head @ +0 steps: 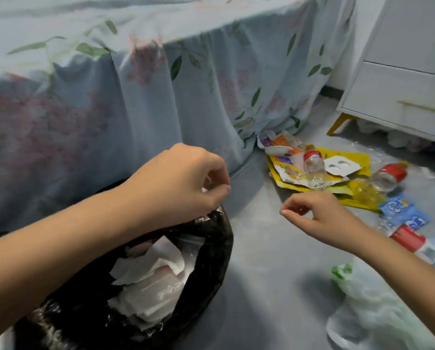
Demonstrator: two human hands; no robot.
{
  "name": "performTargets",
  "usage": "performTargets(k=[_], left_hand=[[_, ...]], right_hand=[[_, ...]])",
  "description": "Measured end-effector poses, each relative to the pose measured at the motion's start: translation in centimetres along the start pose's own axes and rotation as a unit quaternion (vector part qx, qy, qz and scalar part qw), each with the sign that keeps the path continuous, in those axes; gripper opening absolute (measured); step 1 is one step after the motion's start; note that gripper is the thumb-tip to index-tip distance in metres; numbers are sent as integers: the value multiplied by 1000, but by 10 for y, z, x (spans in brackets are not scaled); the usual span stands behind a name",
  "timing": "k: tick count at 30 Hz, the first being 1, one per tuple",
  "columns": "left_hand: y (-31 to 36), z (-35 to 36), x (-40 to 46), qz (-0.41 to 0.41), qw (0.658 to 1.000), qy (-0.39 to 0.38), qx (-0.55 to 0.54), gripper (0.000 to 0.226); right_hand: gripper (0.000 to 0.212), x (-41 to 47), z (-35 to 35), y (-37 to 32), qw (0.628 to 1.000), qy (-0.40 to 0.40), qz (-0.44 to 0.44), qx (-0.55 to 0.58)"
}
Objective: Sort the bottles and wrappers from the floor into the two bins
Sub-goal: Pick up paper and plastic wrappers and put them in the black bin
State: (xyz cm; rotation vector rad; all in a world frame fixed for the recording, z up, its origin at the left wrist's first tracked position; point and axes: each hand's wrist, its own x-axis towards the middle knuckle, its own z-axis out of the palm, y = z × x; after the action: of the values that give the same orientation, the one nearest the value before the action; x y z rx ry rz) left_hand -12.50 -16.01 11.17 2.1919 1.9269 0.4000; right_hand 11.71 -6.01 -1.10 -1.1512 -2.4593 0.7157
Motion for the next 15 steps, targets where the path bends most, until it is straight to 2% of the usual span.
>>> performTargets(k=[5, 8, 11, 13, 15], left_hand=[[28, 17, 41, -12, 998, -42, -41, 13], [27, 31, 40, -33, 995, -34, -89, 10], [22, 44, 31, 2, 997, -66, -41, 8], [20, 51, 28, 54, 994, -88, 43, 19], [23, 58, 28, 83, 987, -106, 86, 36]], right_hand=[[22, -47, -5, 76, 991, 6, 126, -36], [6, -66, -6, 112, 981, -24, 176, -76], [59, -80, -5, 141, 945, -126, 242, -178], [80, -85, -1, 157, 930, -173, 265, -187], [92, -89, 6, 171, 919, -212, 282, -178]])
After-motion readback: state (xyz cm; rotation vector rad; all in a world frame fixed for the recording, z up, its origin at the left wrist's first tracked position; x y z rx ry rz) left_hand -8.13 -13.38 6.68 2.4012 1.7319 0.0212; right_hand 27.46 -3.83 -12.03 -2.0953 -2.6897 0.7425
